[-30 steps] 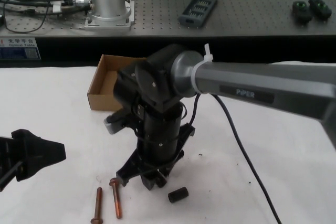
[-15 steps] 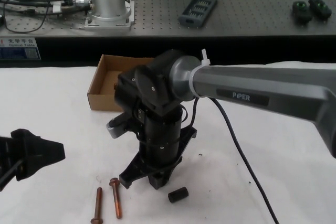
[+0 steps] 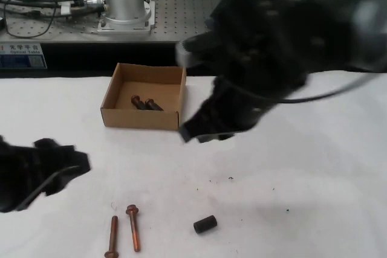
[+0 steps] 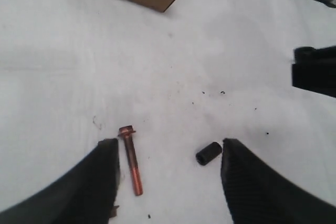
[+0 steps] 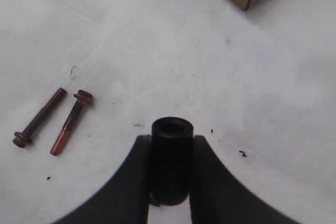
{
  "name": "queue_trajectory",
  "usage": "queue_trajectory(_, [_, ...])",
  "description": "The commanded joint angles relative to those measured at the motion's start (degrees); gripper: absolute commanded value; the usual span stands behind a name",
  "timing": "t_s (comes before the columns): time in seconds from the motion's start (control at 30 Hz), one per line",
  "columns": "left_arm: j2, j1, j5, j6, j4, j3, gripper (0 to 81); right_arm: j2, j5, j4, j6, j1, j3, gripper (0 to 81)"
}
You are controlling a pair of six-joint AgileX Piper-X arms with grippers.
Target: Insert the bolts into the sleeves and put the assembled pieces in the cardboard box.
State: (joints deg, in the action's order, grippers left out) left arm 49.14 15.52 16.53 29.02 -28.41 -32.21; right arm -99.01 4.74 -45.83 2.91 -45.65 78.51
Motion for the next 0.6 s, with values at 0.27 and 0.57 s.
queue_trajectory(0.27, [22.6,10.0,-11.1,12.3,4.9,-4.0,42.1,18.4,2.7,10.6,1.4,2.3,-22.7,4.6])
queue_trajectory(0.57, [36.4,10.0,-11.6,14.0,3.6,-12.3,42.1,19.1,2.7,10.6,1.4,2.3,-25.7,4.6])
